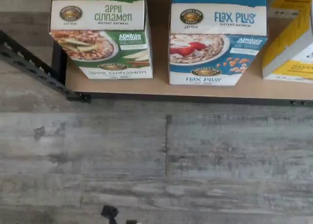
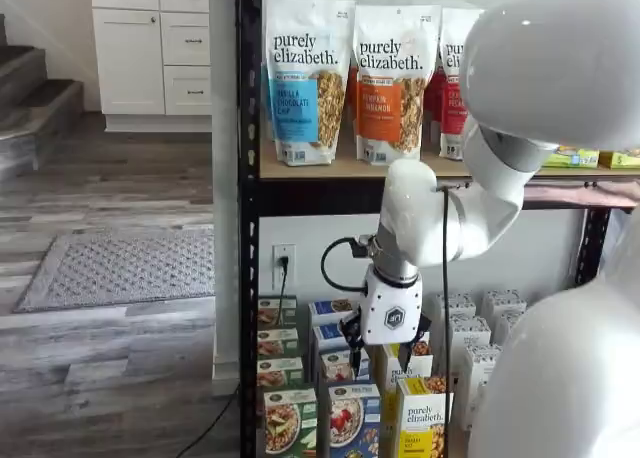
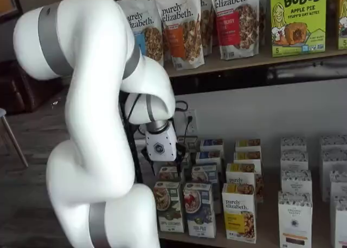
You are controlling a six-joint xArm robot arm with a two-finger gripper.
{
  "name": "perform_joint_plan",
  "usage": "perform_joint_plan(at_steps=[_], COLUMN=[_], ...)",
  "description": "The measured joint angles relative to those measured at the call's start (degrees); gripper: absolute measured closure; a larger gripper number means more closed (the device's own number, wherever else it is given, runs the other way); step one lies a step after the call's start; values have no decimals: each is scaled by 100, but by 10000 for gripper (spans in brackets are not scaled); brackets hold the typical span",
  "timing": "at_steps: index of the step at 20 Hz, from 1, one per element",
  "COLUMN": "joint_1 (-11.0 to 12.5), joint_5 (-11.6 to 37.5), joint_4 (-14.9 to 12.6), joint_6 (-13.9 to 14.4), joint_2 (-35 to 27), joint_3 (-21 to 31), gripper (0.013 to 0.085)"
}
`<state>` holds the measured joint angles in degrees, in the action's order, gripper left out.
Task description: Pick up the blue and white box that is on the bottom shelf, the second box from the left
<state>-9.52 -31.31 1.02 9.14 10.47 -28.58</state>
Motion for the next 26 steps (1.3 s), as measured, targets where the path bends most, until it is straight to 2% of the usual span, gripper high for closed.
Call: perform_joint_plan(at_steps=[8, 16, 21, 26], joint_1=[109, 73, 75, 55], joint_5=[305, 487, 724, 988], joint_4=[-27, -310, -237, -483], joint_6=[-92, 190, 121, 364], joint_2=[-611, -1056, -1318, -1688], joint_3=[-277, -539, -640, -785], gripper=[130, 130, 130, 130])
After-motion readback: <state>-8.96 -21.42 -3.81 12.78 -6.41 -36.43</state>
